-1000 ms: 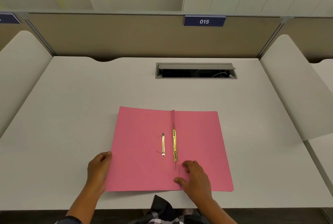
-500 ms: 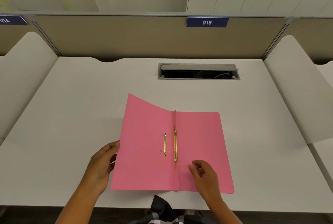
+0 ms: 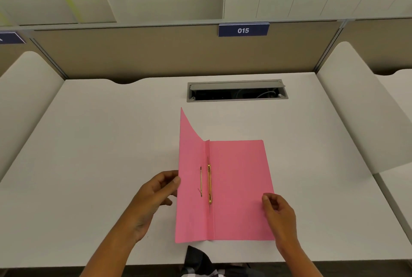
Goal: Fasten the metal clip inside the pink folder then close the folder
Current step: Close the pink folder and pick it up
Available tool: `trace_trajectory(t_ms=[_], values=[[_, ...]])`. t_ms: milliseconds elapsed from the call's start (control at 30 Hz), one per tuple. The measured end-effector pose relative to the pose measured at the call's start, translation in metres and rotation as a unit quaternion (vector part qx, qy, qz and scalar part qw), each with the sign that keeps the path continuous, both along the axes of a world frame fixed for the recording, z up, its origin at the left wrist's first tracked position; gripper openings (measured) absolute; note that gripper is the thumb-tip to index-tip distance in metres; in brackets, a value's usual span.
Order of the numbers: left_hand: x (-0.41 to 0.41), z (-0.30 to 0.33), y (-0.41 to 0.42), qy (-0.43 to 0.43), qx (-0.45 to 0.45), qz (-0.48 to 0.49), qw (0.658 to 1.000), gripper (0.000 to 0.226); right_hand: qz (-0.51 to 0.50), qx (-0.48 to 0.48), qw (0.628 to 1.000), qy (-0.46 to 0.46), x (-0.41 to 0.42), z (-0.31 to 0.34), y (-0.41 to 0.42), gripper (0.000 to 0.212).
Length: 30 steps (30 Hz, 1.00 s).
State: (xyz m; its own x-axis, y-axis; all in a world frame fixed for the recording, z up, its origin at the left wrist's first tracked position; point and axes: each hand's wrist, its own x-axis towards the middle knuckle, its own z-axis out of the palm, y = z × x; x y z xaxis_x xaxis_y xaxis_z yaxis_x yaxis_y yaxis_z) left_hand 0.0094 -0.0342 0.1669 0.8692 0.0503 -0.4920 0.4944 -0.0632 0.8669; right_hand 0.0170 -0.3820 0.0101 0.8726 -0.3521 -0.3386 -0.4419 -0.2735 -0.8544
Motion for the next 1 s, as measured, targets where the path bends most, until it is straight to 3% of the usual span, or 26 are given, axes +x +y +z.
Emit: trace_trajectory(t_ms=[200,467,733,867,1000], values=[[0.013,0.009,-0.039,-0.022,0.031,-0.024,0.999,0.061,-0.003,0.021,1.0,0.0,0.007,0.003,-0.012,0.01],[0.032,0.004,-0.09,0.011,0.069,-0.055,0.996,0.083,0.011,0.086,0.996,0.011,0.02,0.016,-0.025,0.011],[0.042,-0.036,-0.096,0.063,0.133,-0.047,0.988,0.048,-0.012,0.263,0.964,0.034,0.042,0.026,-0.052,0.037],[0.037,-0.068,-0.085,0.121,0.157,-0.013,0.98,0.045,0.008,0.255,0.965,0.059,0.052,0.024,-0.067,0.047],[0.037,-0.092,-0.083,0.144,0.156,0.017,0.977,0.039,0.006,0.207,0.975,0.081,0.057,0.019,-0.077,0.045]])
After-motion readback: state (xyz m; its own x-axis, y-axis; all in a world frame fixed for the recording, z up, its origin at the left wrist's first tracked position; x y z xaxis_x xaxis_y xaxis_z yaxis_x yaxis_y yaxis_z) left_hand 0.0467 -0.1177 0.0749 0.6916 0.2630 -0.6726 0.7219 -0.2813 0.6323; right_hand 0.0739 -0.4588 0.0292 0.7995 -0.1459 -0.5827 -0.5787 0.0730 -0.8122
